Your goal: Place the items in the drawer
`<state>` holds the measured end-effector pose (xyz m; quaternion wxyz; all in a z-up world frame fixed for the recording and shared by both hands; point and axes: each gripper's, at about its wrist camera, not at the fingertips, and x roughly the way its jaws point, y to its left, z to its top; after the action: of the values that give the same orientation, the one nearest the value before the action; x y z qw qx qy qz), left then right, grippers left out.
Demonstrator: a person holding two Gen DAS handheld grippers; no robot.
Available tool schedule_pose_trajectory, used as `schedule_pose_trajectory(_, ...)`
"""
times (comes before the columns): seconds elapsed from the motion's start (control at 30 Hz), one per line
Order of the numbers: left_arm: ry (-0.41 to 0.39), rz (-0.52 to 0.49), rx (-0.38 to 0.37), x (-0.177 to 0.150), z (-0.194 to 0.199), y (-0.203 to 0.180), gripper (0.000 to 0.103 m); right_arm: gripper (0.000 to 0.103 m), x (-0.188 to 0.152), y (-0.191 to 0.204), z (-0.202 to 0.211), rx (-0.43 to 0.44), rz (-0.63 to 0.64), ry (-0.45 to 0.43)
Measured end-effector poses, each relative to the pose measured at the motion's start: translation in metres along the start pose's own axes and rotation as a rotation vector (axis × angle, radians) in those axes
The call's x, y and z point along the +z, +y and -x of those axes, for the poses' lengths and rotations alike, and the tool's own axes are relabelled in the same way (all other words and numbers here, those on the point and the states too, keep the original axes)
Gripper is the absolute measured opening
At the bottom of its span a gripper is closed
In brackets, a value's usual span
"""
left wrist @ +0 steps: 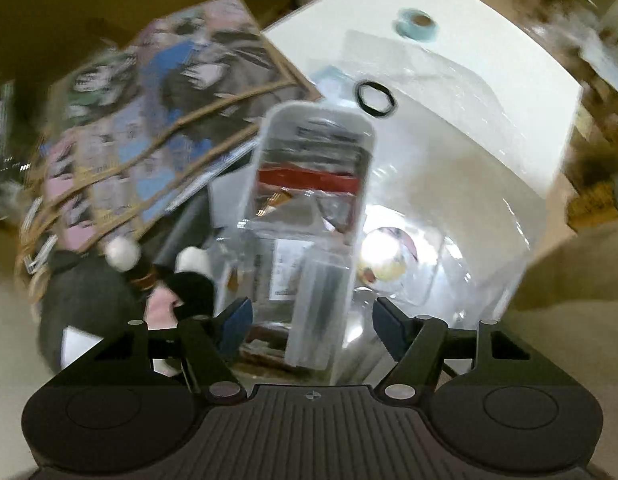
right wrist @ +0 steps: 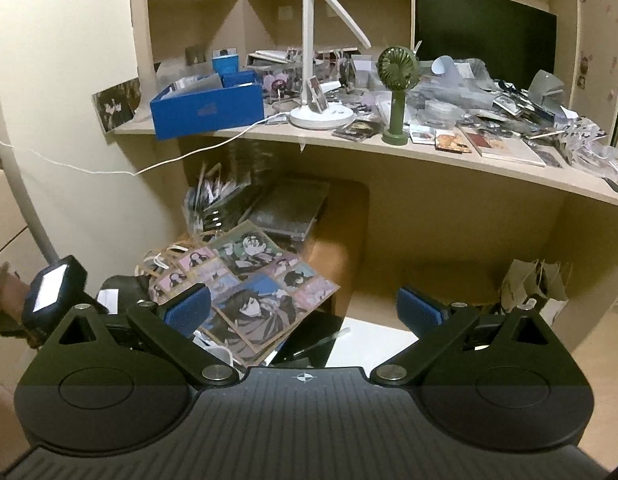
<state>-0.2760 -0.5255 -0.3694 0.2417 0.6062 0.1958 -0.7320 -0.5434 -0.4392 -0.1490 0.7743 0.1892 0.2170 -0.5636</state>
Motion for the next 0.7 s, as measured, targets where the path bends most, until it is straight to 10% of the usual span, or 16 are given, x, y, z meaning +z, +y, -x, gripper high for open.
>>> schedule_pose_trajectory(0.3,0.043,0.003,-0.082,0.006,-0.024,0.019,0.051,0.102,0.005,-0.005,-0.012,-0.023,-0.001,0.019)
schedule_pose_trajectory(0.43,0.043,-0.039,-0.129,0.008,-0.026,0.016,0.026,0.102,0.008,-0.008,-0.018,-0.033,-0.002,0.027)
schedule_pose_trajectory(0.7,-0.006,0.032,-0.101,0.007,-0.012,0.021,0.024,0.102,0.01,-0.005,-0.019,-0.026,0.005,0.025)
